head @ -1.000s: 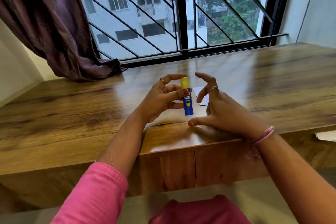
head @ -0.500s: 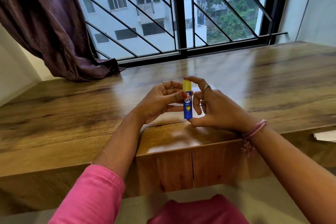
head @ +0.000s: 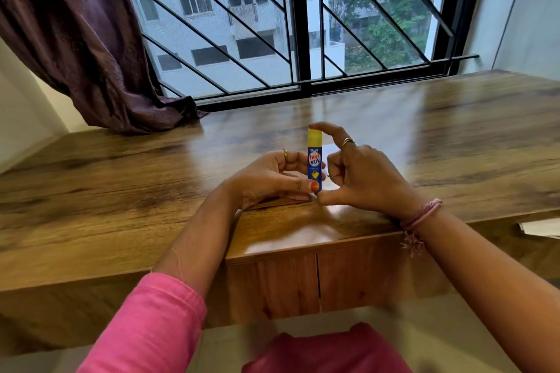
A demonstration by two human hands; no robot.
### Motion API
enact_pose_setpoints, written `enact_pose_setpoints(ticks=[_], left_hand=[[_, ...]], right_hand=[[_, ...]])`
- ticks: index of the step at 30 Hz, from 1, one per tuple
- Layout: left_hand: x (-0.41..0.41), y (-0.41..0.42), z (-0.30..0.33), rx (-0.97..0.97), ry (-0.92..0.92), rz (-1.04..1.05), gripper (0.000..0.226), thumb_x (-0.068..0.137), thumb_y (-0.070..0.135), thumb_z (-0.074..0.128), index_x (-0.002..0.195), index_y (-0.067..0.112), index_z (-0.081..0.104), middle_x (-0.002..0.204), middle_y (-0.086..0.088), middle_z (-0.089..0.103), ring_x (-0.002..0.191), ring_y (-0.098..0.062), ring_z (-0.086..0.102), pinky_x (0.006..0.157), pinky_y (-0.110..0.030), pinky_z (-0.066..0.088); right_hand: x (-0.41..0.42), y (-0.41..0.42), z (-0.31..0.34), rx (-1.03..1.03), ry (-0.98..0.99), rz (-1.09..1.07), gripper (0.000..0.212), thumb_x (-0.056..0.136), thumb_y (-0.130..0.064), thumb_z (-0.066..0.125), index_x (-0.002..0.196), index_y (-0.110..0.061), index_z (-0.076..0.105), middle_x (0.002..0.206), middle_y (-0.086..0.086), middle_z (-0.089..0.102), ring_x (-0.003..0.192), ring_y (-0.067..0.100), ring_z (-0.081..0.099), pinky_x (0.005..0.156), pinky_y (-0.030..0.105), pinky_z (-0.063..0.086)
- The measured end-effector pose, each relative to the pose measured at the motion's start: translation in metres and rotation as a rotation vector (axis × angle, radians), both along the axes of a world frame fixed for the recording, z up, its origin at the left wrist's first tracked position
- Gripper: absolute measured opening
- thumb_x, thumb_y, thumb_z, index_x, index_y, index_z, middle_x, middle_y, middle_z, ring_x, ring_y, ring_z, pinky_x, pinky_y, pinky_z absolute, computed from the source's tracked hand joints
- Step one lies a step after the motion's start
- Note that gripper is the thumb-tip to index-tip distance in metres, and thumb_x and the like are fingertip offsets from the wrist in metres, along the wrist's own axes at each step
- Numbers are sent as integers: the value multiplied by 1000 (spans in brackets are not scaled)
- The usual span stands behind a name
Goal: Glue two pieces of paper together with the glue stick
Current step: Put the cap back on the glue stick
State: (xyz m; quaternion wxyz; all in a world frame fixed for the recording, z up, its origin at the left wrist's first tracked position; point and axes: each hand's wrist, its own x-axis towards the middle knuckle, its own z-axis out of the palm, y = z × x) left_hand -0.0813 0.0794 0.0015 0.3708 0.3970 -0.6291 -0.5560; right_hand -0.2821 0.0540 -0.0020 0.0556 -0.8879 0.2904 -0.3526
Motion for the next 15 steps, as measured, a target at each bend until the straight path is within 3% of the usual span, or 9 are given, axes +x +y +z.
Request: enact_pose_setpoints(ticks=[3,7,11,15], left_hand=[[0,0,0,-113,-10,80,31,67,16,80,96,26,72,96,-2,75,89,-16,71,72,-25,57],[7,-6,-1,-215,13,269,41,68,17,81,106,12,67,100,-7,74,91,-20,71,73,-25,56],[13,-15,-5,-268,14,537,40,74,12,80,111,6,63,96,-6,74,89,-18,70,73,-24,56],[22,-28,-12,-257,-72,670,45,74,11,80,114,5,61,100,-12,71,87,-19,69,72,-24,57]], right_hand=[[3,0,-3,-37,-23,-1,104,69,-26,72,150,-30,8,57,-13,52,51,1,50,52,29,45],[-1,-5,-5,23,-140,4,106,75,-31,75,151,-24,1,74,-14,62,52,3,52,60,31,48],[-14,-13,-5,80,-176,-84,82,77,-32,74,144,-20,27,89,-11,60,59,8,59,68,38,53],[-31,-21,-6,109,-12,-206,53,77,-34,71,123,-17,50,111,-1,55,88,17,61,80,40,51]])
